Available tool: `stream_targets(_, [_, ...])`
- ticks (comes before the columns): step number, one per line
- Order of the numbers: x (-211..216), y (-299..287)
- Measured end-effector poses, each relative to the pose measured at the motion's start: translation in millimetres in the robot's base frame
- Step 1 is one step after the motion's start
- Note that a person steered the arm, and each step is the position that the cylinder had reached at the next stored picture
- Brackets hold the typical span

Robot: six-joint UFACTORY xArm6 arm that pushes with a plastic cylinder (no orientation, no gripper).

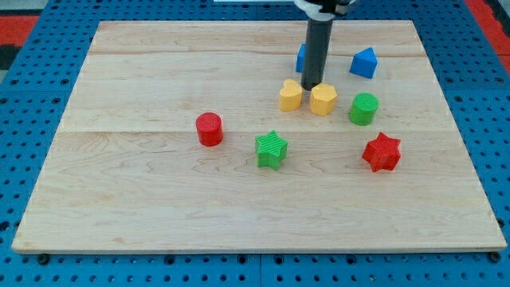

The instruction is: Separate the yellow blocks

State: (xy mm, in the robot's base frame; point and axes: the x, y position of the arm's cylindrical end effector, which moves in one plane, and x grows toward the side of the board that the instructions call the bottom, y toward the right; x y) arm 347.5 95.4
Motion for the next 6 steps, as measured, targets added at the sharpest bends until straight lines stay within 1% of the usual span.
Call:
stream_targets(1, [-0.1, 38.3])
stream_targets(2, [21.1, 74.7])
stream_targets(3, [34.0, 95.5])
stream_targets(4, [35.7, 105.1])
stream_targets(5, [24.9, 91.6])
stream_targets(6, [25.3, 81.5])
